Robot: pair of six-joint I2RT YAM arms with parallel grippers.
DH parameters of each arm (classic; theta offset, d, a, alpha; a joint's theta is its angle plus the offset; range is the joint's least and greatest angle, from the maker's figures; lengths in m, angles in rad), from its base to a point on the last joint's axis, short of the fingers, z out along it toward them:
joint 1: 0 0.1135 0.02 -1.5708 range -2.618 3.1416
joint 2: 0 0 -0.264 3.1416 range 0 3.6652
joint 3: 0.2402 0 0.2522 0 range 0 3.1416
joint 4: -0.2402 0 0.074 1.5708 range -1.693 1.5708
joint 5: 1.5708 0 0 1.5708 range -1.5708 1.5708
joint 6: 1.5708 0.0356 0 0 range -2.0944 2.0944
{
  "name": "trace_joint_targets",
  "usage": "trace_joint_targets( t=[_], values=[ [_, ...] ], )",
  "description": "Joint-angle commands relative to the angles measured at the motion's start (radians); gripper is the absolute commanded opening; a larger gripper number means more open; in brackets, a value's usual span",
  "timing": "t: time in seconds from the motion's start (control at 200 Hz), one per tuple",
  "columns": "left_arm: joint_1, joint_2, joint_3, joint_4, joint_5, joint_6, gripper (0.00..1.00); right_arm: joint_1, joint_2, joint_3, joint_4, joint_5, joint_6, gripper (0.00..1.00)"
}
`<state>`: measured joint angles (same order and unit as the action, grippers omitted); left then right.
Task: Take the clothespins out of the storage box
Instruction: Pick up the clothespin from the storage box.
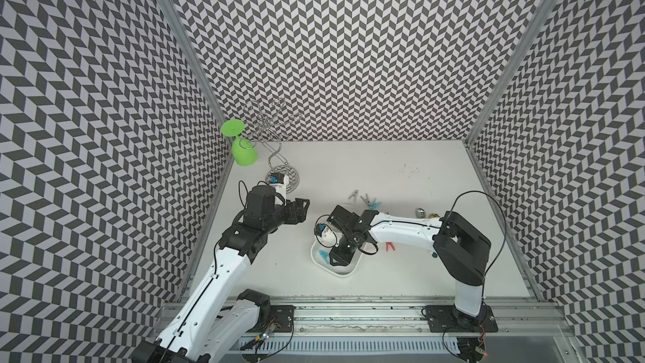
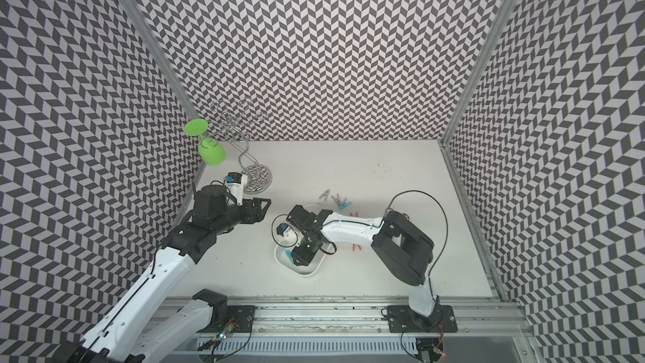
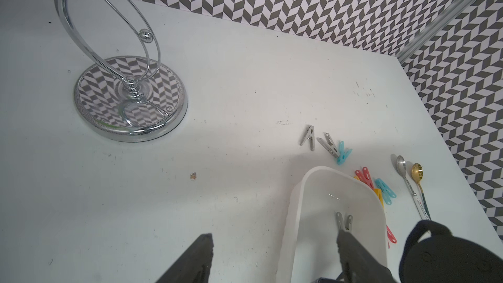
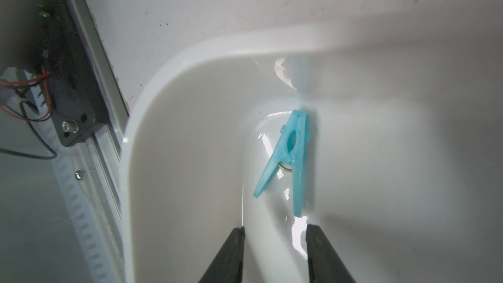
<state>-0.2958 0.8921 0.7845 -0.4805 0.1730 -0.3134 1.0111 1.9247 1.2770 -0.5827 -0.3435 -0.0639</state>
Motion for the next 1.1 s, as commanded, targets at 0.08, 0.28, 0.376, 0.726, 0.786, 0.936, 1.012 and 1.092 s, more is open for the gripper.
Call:
trace_joint_targets(
  t=[0.08, 0.28, 0.376, 0.726, 0.786, 0.936, 1.012, 1.092],
  values=[
    [-0.01, -0.017, 0.021, -0.02, 0.0, -0.021, 0.77, 0.005, 0.055, 0.008, 0.09, 0.076, 0.026, 0.33],
    [-0.014, -0.016, 0.026, -0.03, 0.006, -0.03, 0.77, 0.007, 0.073, 0.017, 0.098, 0.074, 0.031, 0.16],
    [-0.017, -0.011, 0.034, -0.034, 0.007, -0.033, 0.77, 0.007, 0.061, 0.014, 0.088, 0.075, 0.027, 0.06],
    [-0.024, 0.039, 0.087, -0.052, -0.024, -0.024, 0.76, -0.047, -0.157, -0.054, 0.07, 0.095, 0.138, 0.0],
    [-0.028, 0.05, 0.097, -0.056, -0.034, -0.022, 0.76, -0.076, -0.215, -0.078, 0.058, 0.13, 0.167, 0.0],
    [-0.044, 0.079, 0.112, -0.06, -0.051, -0.018, 0.77, -0.177, -0.343, -0.142, 0.012, 0.219, 0.255, 0.0],
    [-0.046, 0.095, 0.119, -0.055, -0.059, -0.021, 0.77, -0.241, -0.41, -0.194, -0.004, 0.243, 0.316, 0.0],
    [-0.047, 0.111, 0.126, -0.055, -0.072, -0.021, 0.77, -0.307, -0.489, -0.263, -0.008, 0.256, 0.392, 0.0]
  ],
)
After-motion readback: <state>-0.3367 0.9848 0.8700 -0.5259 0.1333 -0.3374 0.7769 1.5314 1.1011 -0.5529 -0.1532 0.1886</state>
